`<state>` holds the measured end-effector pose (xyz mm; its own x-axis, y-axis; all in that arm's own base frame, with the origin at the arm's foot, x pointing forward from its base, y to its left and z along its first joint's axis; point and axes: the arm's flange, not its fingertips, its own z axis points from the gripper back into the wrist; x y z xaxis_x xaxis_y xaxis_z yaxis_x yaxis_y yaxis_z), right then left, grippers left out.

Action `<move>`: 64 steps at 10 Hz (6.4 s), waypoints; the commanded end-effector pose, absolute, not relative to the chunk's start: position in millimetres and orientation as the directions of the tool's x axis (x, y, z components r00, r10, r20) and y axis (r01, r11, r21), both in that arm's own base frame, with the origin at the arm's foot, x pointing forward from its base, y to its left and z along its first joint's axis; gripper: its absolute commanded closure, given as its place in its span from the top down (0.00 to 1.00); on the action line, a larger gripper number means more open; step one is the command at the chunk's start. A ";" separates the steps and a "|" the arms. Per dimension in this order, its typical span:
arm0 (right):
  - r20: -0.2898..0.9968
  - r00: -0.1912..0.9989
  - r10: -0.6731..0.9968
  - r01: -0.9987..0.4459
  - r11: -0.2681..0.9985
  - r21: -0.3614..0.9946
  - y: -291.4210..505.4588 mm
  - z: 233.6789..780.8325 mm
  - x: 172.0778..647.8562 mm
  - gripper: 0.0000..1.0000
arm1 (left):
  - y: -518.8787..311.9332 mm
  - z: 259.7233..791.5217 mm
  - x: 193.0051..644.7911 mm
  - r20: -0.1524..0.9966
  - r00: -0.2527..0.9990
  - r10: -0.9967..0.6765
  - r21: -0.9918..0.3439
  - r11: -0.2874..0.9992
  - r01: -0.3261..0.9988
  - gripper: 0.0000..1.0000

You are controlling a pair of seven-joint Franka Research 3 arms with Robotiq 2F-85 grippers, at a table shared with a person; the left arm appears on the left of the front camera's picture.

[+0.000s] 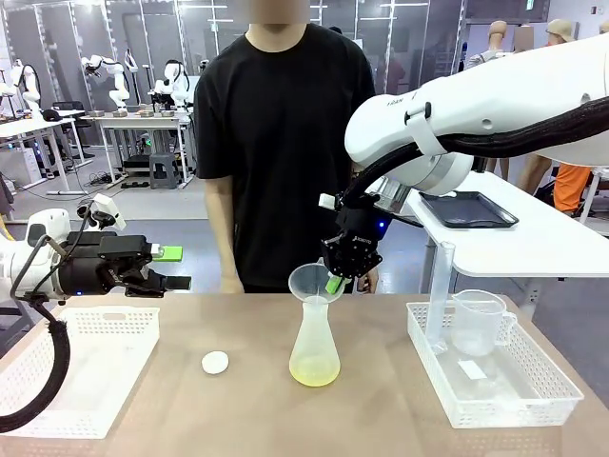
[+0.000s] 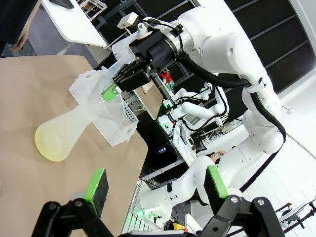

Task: Prepare the solutions needed for the experiment.
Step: Once the solution is in the Big flask , pick up the Plastic Funnel and place it back into the right Organizing basket.

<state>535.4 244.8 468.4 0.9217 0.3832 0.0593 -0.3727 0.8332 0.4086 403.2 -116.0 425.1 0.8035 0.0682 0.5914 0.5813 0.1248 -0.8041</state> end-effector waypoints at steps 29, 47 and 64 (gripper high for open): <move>0.294 0.939 0.177 -0.285 0.882 0.376 122.0 593.8 430.4 0.01 | -116.6 426.7 403.7 0.585 0.806 0.083 -0.810 0.105 0.577 1.00; -0.286 0.845 -0.451 0.531 0.769 0.355 -33.1 462.1 454.4 0.03 | -116.6 426.7 403.7 0.585 0.806 0.083 -0.810 0.105 0.577 1.00; -0.315 0.745 -0.588 0.655 0.733 0.181 -52.2 415.9 490.1 0.23 | -116.6 426.7 403.7 0.585 0.806 0.083 -0.810 0.105 0.577 1.00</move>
<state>490.3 -51.7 414.2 0.7453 -0.5864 -0.3173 0.6543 0.7349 0.1785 403.3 -115.7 425.0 0.8034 0.0686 0.5914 0.5812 0.1253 -0.8041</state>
